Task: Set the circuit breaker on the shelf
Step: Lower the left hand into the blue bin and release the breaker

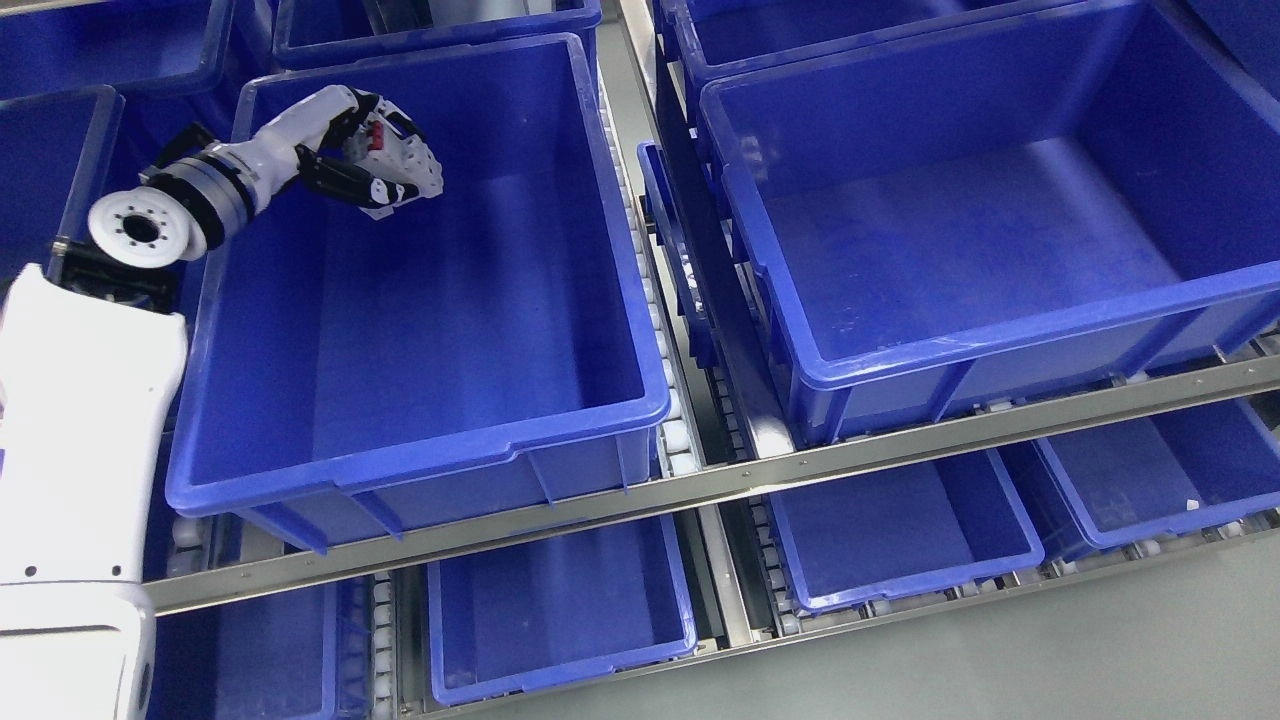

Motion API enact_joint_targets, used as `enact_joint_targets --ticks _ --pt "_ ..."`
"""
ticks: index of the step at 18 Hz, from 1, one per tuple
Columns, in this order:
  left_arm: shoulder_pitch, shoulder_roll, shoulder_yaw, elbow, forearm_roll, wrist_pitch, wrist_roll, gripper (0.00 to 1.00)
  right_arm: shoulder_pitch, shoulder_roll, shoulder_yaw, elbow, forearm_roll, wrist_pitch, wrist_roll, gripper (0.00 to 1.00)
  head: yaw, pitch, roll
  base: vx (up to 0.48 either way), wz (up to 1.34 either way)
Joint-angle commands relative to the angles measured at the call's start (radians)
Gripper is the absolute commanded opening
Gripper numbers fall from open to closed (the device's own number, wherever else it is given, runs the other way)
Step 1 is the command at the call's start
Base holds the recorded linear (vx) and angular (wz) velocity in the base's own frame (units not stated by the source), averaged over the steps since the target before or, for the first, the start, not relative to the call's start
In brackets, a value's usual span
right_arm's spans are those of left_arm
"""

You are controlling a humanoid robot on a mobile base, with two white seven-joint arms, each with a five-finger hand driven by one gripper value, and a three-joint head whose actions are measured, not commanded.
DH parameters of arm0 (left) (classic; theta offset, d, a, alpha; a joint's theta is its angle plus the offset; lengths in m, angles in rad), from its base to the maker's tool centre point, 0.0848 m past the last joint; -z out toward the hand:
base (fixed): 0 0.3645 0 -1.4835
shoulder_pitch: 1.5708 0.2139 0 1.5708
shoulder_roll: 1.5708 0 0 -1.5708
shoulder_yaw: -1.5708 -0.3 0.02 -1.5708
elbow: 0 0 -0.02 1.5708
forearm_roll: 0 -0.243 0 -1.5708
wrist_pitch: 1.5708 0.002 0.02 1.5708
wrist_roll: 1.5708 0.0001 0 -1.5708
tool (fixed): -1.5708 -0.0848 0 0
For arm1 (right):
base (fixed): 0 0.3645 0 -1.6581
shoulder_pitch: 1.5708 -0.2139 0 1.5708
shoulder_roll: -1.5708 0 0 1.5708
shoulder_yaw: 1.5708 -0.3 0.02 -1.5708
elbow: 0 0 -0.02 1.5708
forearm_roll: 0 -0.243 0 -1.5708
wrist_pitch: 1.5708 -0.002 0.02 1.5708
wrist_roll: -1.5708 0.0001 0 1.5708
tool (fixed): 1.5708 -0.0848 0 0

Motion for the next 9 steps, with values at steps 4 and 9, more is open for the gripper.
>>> enact_joint_targets --ticks 4,9 --pt "-0.010 -0.105 -0.057 0.148 -0.012 -0.002 0.042 0.21 0.017 -0.017 0.000 0.000 0.000 -0.027 0.000 1.00 0.0000 0.000 0.000 0.000 0.00" --pt "-0.013 -0.096 -0.058 0.151 -0.012 -0.002 0.057 0.35 0.017 -0.017 0.000 0.000 -0.001 -0.027 0.000 1.00 0.0000 0.000 0.000 -0.001 0.01"
